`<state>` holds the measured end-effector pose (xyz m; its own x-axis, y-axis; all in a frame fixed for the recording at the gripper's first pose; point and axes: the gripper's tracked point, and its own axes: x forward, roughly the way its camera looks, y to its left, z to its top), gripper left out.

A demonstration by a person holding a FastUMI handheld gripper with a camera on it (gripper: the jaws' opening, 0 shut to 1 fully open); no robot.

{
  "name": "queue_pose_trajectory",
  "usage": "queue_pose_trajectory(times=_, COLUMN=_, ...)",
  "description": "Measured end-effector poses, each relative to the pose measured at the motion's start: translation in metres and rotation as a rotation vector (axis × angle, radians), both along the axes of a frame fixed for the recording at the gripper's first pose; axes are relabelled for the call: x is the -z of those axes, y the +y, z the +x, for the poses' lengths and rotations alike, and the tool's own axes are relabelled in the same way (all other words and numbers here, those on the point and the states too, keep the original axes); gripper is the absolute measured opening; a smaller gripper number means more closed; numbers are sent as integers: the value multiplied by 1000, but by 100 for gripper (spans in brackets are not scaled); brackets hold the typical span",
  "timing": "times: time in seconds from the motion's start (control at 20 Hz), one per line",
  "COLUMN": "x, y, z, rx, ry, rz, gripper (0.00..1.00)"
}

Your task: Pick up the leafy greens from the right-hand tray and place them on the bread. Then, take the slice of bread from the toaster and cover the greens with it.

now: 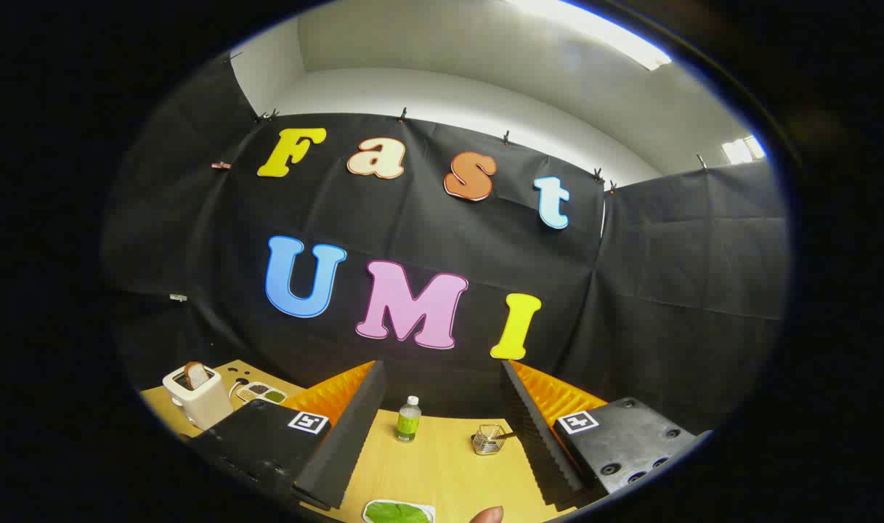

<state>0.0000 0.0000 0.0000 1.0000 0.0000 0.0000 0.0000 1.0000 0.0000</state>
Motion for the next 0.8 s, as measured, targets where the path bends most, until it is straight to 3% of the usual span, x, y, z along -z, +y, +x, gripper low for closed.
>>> queue_pose_trajectory(times=0.8, x=20, y=5, z=9, rx=-19, ry=61, rz=20, gripper=98)
